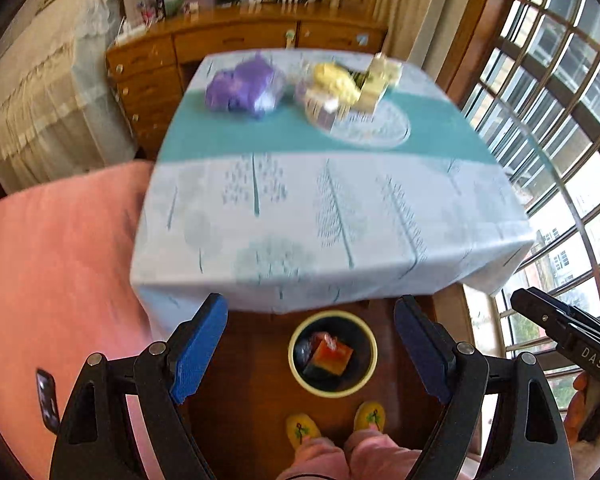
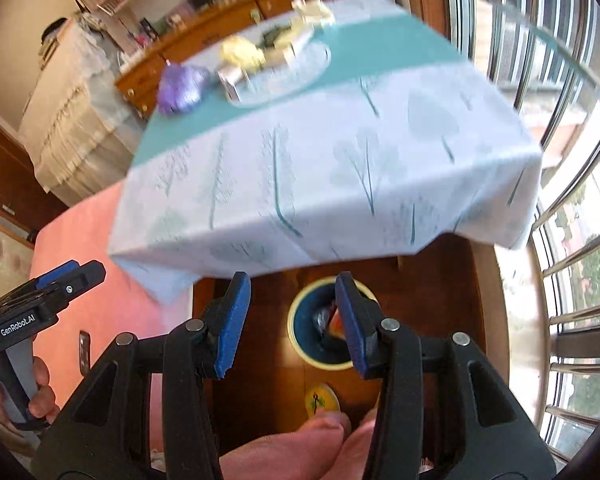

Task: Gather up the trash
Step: 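Raise both open tools back toward the table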

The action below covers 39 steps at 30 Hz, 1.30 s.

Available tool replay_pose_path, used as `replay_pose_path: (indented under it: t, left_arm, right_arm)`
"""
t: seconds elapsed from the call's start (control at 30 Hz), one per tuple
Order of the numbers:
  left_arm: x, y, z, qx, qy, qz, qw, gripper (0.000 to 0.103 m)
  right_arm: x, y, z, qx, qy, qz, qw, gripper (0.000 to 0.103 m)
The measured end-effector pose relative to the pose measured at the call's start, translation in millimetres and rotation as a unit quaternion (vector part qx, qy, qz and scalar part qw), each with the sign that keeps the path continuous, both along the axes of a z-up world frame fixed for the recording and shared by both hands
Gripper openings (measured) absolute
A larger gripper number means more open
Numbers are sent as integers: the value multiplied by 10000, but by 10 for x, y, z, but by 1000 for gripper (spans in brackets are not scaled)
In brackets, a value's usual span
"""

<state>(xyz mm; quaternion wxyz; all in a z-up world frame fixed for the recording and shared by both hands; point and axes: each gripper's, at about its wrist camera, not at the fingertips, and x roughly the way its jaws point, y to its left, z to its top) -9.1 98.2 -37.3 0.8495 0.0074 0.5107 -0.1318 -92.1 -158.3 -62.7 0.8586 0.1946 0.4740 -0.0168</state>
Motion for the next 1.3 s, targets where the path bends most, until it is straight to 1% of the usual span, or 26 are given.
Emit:
replay_pose_path:
  t: [0.07, 0.2, 0.33, 0.47, 0.53, 0.63, 0.7, 0.8, 0.97, 1.1, 1.2, 1.3]
  left_arm:
    - [61, 0, 260, -49, -234, -80, 9997, 87]
    - [206, 37, 627, -217, -542, -123, 9982, 87]
    - [318, 74, 847, -307, -682, -188, 9970, 87]
    - [499, 85, 983, -381, -686, -254, 9966, 87]
    - [598, 69, 994, -373, -684, -267, 9966, 87]
    - [787, 28, 949, -345, -636, -208, 9972, 87]
    - [960, -9, 907, -350, -528, -146, 9979, 87]
    - [1235, -74, 820, -374, -394, 9, 9985, 87]
    - [1785, -252, 682, -309, -301, 332, 9985, 87]
    - [2270, -448, 514, -329, -142, 747, 9966, 87]
    - [2637, -616, 307, -292, 74, 1045, 9941, 87]
    - [2959, -738, 74, -174, 324, 1384, 9897, 87]
  right_arm:
    - [25, 51, 225, -12, -231, -11, 9997, 41]
    - [111, 172, 632, -256, -621, 60, 9977, 41]
    - [261, 315, 907, -418, -829, 124, 9956, 41]
    - [447, 444, 1075, -579, -934, 249, 9936, 41]
    - [547, 496, 1148, -665, -978, 358, 9923, 41]
    - [760, 531, 1174, -722, -972, 528, 9912, 41]
    - [912, 522, 1168, -740, -979, 616, 9905, 41]
    - [1252, 452, 1128, -763, -936, 762, 9898, 41]
    - [2069, 201, 932, -621, -720, 1162, 9887, 41]
    - [2757, 18, 741, -573, -526, 1568, 9846, 41]
    - [3266, -105, 595, -507, -369, 1954, 9787, 41]
    - [3748, -185, 439, -527, -298, 2333, 9705, 41]
